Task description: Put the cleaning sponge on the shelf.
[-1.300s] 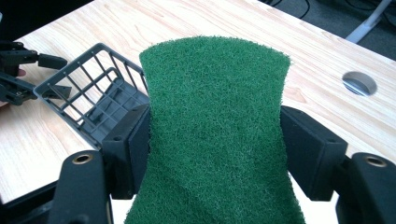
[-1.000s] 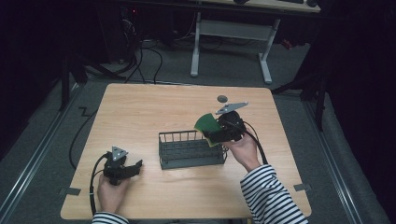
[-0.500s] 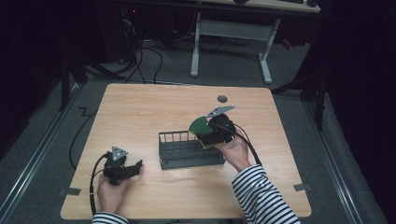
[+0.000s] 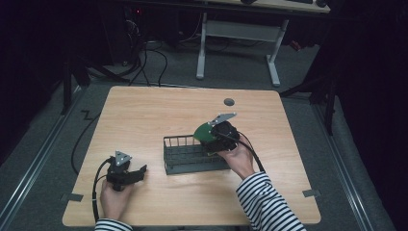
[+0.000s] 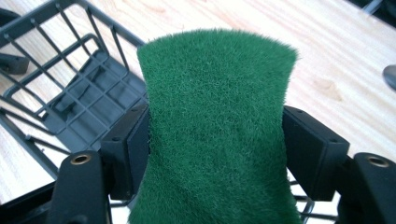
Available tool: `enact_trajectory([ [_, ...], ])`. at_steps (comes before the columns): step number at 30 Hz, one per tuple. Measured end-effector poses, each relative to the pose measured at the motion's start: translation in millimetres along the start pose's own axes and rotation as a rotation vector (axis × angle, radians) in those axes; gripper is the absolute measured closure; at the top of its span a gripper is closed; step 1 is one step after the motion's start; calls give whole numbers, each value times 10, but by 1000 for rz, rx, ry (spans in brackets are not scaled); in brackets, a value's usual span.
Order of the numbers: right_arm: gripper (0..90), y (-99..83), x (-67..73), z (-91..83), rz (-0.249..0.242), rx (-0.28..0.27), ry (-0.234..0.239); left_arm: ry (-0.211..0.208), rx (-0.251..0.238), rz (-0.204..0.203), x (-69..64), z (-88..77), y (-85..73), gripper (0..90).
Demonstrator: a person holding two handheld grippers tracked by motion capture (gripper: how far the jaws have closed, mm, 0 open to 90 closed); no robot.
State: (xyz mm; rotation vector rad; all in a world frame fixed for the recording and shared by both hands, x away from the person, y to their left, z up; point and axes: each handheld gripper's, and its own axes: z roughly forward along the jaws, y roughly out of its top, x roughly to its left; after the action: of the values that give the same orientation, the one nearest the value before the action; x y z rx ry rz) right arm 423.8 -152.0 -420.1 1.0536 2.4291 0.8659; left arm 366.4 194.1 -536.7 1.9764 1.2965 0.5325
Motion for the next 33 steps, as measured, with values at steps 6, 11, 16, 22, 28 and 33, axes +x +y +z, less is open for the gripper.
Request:
enact_trajectory([
  [6, 298, -19, 32, 7, -8, 17, -9, 0, 0, 1, 0, 0, 0, 259],
  [11, 299, -33, 54, 6, -10, 23, -10, 1, 0, 1, 0, 0, 0, 258],
  [16, 299, -96, 70, 16, -6, 26, -8, 2, 0, 2, -2, 1, 0, 258],
  [22, 299, -114, 80, 23, -9, 36, -4, 2, 0, 2, -1, 1, 0, 258],
  [28, 296, -165, 70, 30, 14, 32, 12, 2, -1, 1, -3, 1, 0, 258],
  [33, 254, -196, 39, 19, 35, 25, 26, 4, -1, 1, -5, 2, 0, 258],
])
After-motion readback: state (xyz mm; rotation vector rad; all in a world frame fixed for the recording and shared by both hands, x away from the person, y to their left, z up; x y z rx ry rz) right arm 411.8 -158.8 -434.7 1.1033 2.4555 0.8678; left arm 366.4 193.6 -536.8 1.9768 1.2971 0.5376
